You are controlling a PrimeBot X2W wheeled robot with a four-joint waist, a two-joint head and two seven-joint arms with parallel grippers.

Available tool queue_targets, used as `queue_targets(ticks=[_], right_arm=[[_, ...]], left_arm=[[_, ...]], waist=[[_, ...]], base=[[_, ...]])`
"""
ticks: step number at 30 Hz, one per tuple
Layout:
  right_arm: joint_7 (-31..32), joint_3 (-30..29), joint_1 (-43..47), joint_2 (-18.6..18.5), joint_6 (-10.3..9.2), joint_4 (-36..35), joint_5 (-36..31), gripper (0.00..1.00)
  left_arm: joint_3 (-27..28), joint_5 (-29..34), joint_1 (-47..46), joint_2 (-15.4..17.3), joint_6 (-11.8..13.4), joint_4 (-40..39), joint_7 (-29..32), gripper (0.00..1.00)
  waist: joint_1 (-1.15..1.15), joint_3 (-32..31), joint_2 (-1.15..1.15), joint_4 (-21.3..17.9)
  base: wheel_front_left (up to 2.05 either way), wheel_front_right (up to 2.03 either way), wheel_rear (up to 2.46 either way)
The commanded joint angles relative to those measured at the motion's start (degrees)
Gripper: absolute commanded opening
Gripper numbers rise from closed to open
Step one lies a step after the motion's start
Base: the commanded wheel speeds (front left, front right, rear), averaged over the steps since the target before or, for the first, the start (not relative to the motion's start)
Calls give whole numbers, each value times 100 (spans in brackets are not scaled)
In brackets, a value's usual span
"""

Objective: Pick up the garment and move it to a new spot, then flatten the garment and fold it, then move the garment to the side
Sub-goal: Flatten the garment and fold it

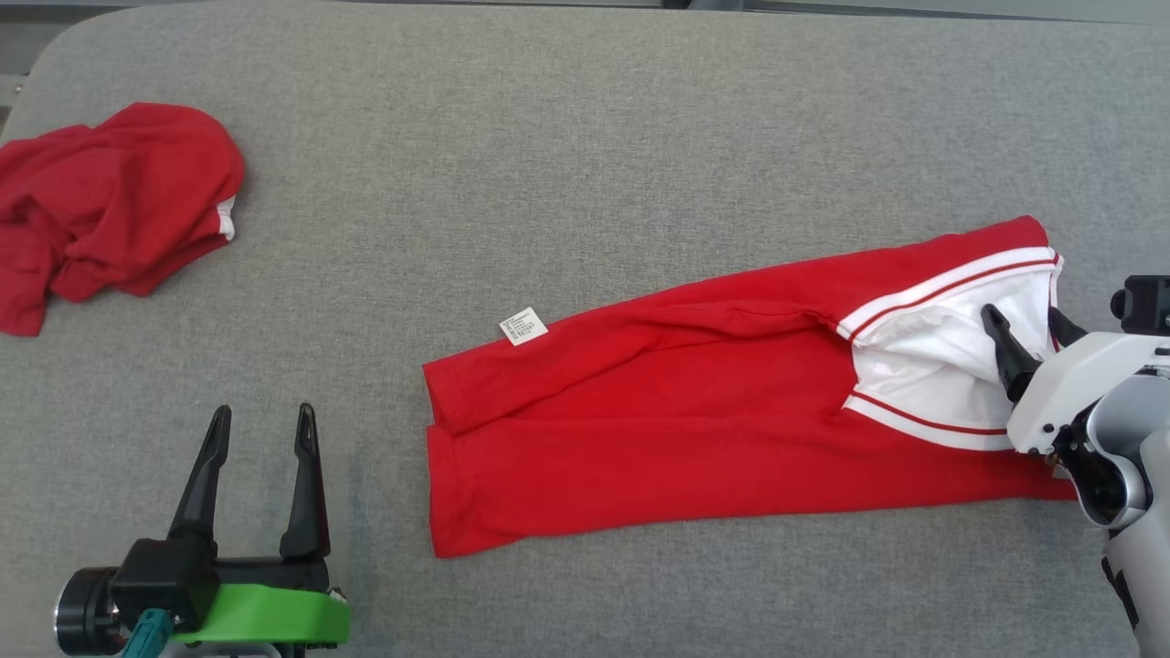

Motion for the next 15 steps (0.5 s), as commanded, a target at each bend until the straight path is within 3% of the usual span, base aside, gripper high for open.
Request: queue_targets(ticks=[1, 15], right_arm=[[1, 5, -33, -24, 0, 82, -51, 100], [478, -58, 233, -256, -6, 541, -93, 100]], left_arm=[[62, 48, 65, -55, -43, 47, -17, 100], [299, 33, 267, -255, -256, 145, -18, 100]], waist=[[0, 32, 63, 94], [0, -48, 63, 92]], base=[[0, 0, 0], [0, 0, 0]])
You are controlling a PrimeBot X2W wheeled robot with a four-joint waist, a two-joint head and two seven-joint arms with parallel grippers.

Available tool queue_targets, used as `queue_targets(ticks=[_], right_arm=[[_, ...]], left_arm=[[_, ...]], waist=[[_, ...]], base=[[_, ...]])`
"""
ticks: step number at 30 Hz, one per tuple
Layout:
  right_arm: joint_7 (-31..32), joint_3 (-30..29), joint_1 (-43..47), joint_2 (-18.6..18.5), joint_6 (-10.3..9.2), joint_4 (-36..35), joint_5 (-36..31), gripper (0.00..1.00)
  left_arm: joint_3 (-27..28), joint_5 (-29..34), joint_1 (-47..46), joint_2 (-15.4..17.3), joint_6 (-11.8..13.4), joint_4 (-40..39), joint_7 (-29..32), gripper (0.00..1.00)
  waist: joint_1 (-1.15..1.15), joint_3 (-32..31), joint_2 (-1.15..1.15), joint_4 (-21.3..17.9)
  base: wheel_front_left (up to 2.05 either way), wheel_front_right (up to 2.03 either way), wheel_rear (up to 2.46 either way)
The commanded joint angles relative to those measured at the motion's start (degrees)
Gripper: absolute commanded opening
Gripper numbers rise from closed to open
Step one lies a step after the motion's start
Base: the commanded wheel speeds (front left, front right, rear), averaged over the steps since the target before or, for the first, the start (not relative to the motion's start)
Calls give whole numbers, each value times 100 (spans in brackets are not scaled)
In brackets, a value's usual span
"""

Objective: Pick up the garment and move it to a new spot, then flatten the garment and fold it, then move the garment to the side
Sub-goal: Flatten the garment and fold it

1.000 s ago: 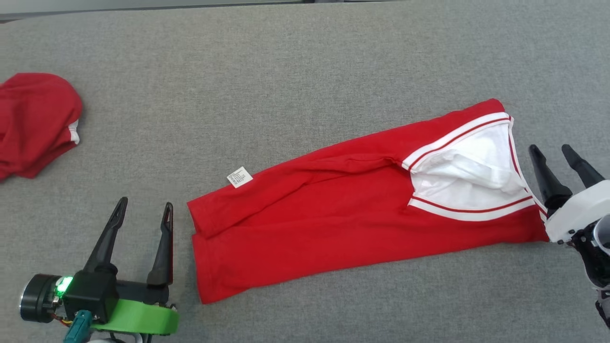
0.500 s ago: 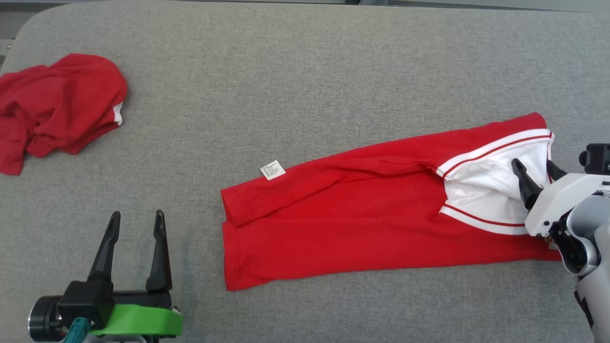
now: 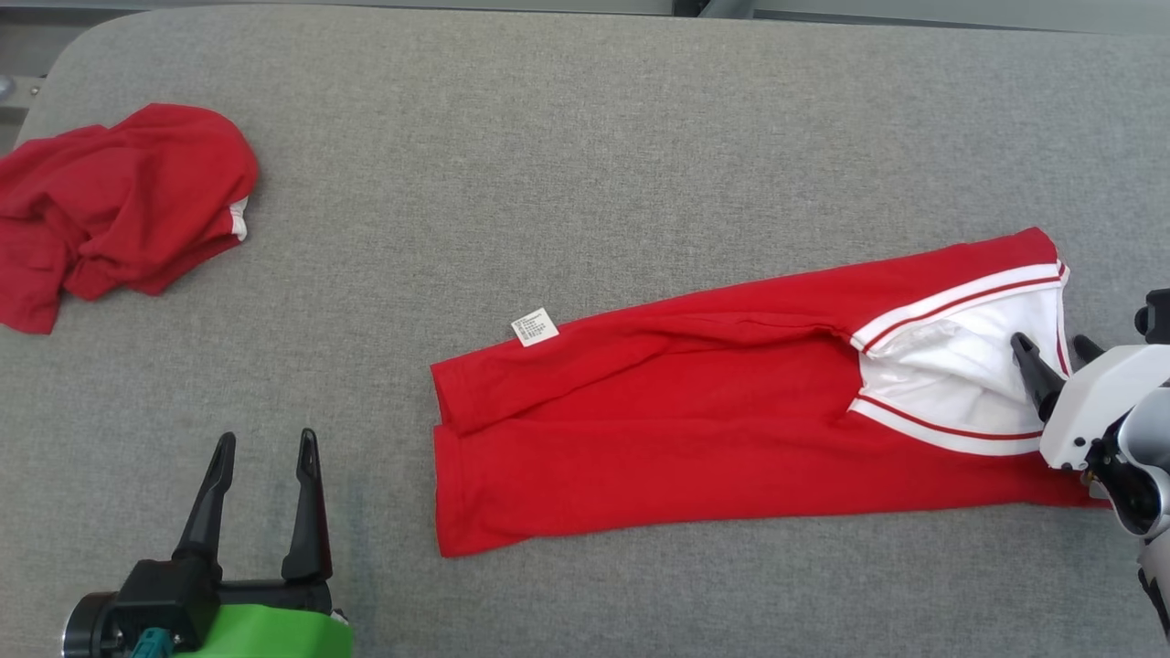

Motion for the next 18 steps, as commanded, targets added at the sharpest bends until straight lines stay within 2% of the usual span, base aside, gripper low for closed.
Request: queue_targets(ticks=[1, 6, 7, 8, 9, 12, 18], right_arm=[[145, 26, 204, -15, -14, 111, 10, 100], [473, 203, 283, 164, -9, 49, 226, 100], [544, 268, 275, 235, -5, 27, 303, 83], [578, 334, 247, 303, 5, -17, 412, 48], [605, 360, 210, 357, 16, -55, 554, 0], [769, 423, 157, 394, 15, -163, 1045, 0], [694, -222, -52, -192, -20, -79, 1565, 0]], left_arm=[[-1, -71, 68, -5, -10, -4, -19, 100], [-25, -143, 10, -6, 0, 25, -19, 100], [-31, -137, 0, -7, -2, 43, -19, 100], [-31, -128, -12, -6, -4, 56, -19, 100], [-30, -127, -28, -6, -6, 68, -18, 100], [-30, -142, -61, -5, -9, 103, -19, 100], [-66, -172, -96, -4, -11, 154, -19, 100]], waist=[[0, 5, 63, -12], [0, 62, 63, -31], [0, 74, 63, -37], [0, 85, 63, -43], [0, 93, 63, -48], [0, 99, 63, -62], [0, 84, 63, -84]], base=[[0, 0, 0], [0, 0, 0], [0, 0, 0], [0, 0, 0], [0, 0, 0], [0, 0, 0], [0, 0, 0]])
